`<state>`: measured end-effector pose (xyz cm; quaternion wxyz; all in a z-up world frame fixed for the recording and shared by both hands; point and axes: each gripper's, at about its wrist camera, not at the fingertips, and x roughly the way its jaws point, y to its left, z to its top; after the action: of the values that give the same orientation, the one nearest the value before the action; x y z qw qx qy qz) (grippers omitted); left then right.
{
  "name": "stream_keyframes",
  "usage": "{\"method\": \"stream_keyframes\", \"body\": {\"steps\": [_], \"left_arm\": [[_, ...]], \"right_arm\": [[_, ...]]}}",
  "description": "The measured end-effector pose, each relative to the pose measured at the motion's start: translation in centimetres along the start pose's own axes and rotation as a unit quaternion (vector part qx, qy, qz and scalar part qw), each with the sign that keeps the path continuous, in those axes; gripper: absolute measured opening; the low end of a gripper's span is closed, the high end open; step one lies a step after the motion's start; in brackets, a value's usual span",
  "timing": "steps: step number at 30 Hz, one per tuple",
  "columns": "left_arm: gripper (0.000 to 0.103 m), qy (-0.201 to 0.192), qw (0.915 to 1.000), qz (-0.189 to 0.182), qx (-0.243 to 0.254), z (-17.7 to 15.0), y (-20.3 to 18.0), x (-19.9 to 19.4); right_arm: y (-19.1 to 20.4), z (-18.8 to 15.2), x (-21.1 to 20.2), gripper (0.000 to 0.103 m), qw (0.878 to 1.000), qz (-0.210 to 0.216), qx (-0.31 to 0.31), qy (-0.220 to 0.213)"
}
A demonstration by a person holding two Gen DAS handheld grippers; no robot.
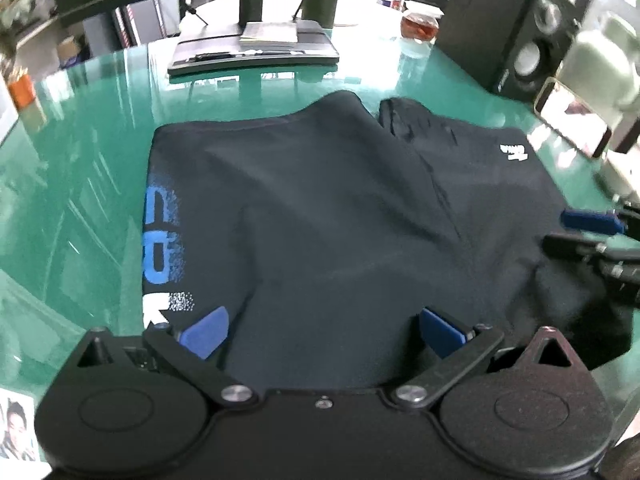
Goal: Fold clothes
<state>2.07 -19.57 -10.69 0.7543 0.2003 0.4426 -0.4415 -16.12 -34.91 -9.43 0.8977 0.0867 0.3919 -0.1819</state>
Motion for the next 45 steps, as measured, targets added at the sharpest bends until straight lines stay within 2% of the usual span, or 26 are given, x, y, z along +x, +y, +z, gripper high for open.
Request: {"method": "stream_keyframes", "body": {"steps": [6,9,13,14,16,17,18,19,20,23,25,27,31,33,34,37,41,45], "left_arm": [[0.102,-0.002,1.0000,-0.009,0.003,-0.1,0.4,-0.2],[0.102,0.000,0.9998,-0.010,0.019,-0.3,0.3,-0.2],[0.102,0.000,0.9989,-0.009,0.045,-0.6,0.2,-0.3],[0.102,0.001,0.9990,-0.011,0.044,-0.6,0.3,-0.3],[0.102,0.003,0.9994,-0.035,0.005,-0.6,1.9,-1.2],[0.102,-0.003,0.9986,-0.048,-0.022,-0.8,3.3,-1.9],[0.102,-0.003,0.9982,-0.048,-0.035,-1.1,4.2,-2.3],[0.102,-0.004,0.9977,-0.048,-0.047,-1.4,5.0,-2.7],[0.102,-0.003,0.9977,-0.047,-0.048,-1.4,5.2,-2.7],[0.102,-0.002,0.9980,-0.039,-0.050,-2.2,6.5,-3.5],[0.102,-0.007,0.9978,-0.042,-0.051,-2.2,6.4,-4.1],[0.102,-0.012,0.9969,-0.057,-0.053,-2.0,5.5,-4.3],[0.102,-0.005,0.9969,-0.067,-0.041,-1.6,3.3,-4.0],[0.102,0.006,0.9972,-0.070,-0.027,-1.8,2.3,-3.8],[0.102,0.010,0.9975,-0.065,-0.025,-1.9,2.1,-3.6],[0.102,0.029,0.9982,-0.044,-0.027,-2.4,1.6,-2.8],[0.102,0.033,0.9991,-0.020,-0.014,-2.4,0.7,-2.3],[0.102,0.052,0.9986,0.012,0.004,-2.6,-0.5,-2.1]], "right_arm": [[0.8,-1.8,0.7,0.024,0.999,-0.006,-0.025,0.038],[-0.1,-2.6,0.0,0.025,0.999,-0.030,0.003,0.036],[-1.7,-2.9,-0.3,0.037,0.997,-0.056,0.042,0.035],[-2.0,-2.9,-0.5,0.035,0.996,-0.060,0.056,0.037],[-2.8,-2.8,-1.6,0.029,0.992,-0.068,0.106,0.023],[-3.6,-2.9,-2.8,0.029,0.987,-0.076,0.142,0.004],[-3.9,-3.1,-3.2,0.029,0.985,-0.085,0.151,0.000],[-4.4,-3.8,-4.3,0.029,0.979,-0.114,0.166,-0.004],[-4.8,-4.7,-5.4,0.029,0.974,-0.147,0.174,0.000],[-5.2,-6.3,-6.6,0.029,0.967,-0.168,0.192,0.019],[-4.7,-6.8,-7.0,0.029,0.968,-0.162,0.191,0.020],[-3.1,-6.7,-6.9,0.029,0.975,-0.146,0.166,0.016],[-1.5,-5.3,-5.0,0.029,0.987,-0.098,0.126,0.011],[-0.8,-4.7,-4.6,0.029,0.989,-0.092,0.116,0.001],[-0.4,-4.4,-4.9,0.029,0.989,-0.100,0.109,-0.016],[-0.2,-4.2,-5.3,0.031,0.990,-0.100,0.095,-0.029],[-1.4,-5.5,-4.7,0.029,0.992,-0.051,0.112,0.005],[-3.3,-7.3,-5.0,0.031,0.988,-0.094,0.125,0.006]]}}
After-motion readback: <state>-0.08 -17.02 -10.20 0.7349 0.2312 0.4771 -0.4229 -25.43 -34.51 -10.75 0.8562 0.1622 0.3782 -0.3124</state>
